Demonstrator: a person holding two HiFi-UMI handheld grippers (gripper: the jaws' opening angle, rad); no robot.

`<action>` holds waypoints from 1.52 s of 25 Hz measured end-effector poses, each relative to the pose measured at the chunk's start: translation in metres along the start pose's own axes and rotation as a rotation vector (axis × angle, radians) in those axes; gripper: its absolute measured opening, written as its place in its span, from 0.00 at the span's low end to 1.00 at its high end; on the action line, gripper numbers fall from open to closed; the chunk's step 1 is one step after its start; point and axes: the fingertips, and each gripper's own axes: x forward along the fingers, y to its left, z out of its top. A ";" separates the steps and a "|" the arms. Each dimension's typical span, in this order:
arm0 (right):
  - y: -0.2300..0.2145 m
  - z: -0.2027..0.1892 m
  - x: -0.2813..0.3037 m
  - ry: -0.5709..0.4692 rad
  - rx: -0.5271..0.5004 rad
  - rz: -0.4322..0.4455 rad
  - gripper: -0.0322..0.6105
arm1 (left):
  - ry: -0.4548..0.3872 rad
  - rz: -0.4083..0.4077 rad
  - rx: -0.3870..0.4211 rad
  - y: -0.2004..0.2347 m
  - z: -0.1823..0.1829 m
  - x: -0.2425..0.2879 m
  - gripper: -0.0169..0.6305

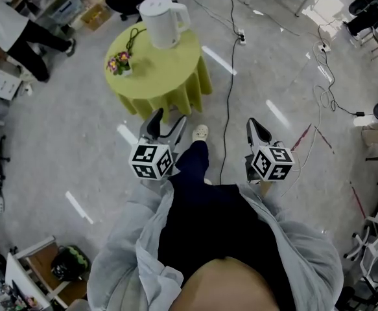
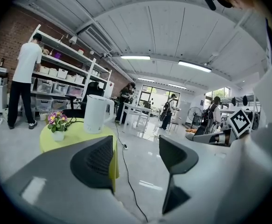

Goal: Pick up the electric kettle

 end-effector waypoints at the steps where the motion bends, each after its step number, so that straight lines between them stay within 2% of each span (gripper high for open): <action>1: -0.001 0.006 0.007 -0.004 0.001 0.001 0.05 | 0.004 0.001 -0.003 0.005 0.003 0.008 0.51; 14: -0.041 0.095 0.102 -0.063 0.007 -0.043 0.05 | -0.025 -0.047 0.043 0.057 0.085 0.128 0.50; 26: -0.065 0.144 0.186 -0.092 0.028 -0.060 0.05 | -0.016 -0.079 0.067 0.102 0.123 0.212 0.50; 33: -0.069 0.134 0.196 -0.045 0.046 -0.085 0.05 | 0.031 -0.123 0.051 0.100 0.114 0.234 0.50; 38: -0.079 0.121 0.196 -0.008 0.068 -0.099 0.05 | 0.075 -0.118 0.026 0.101 0.097 0.239 0.50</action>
